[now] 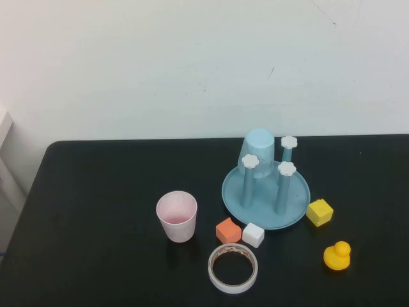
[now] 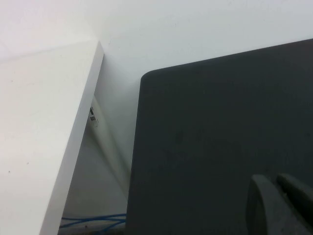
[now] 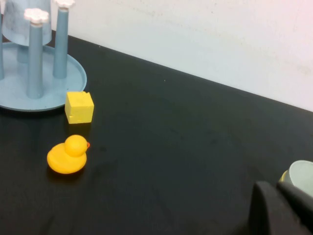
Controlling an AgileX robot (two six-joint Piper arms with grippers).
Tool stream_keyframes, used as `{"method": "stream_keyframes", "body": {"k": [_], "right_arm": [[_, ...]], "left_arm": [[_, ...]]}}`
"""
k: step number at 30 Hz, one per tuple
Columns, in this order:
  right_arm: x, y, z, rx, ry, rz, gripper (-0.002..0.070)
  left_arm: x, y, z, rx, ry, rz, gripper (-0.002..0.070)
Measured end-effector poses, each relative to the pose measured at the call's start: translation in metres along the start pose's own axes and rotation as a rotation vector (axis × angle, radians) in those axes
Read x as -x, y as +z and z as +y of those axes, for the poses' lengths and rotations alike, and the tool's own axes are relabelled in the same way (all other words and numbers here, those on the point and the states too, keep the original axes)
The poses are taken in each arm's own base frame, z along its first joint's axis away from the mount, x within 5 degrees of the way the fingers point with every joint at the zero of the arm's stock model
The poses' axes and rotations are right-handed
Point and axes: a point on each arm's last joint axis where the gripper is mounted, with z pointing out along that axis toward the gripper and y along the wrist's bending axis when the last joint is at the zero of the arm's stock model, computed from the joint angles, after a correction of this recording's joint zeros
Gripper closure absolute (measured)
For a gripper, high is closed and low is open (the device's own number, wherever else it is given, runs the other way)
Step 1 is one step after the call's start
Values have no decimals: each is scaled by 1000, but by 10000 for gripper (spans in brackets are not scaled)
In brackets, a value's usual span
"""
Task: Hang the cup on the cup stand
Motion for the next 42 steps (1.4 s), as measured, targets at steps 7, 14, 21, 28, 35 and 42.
{"method": "stream_keyframes", "body": {"k": [7,14,21,28,35,42], "right_arm": [[0,0,0,-1,-1,0,678],[0,0,0,-1,-1,0,678],[0,0,0,-1,-1,0,678],[0,0,0,4,9,-1,678],[3,0,8,95,233,-27,678],[18,-5,26,369,929,-67,678]], "left_arm": [[0,0,0,0,0,0,678],[0,0,0,0,0,0,678],[0,0,0,0,0,0,678],[0,0,0,-1,-3,0,678],[11,-1,-11,-159,-704,-69,678],[23,-3,-5,-190,-1066,-200,678]]}}
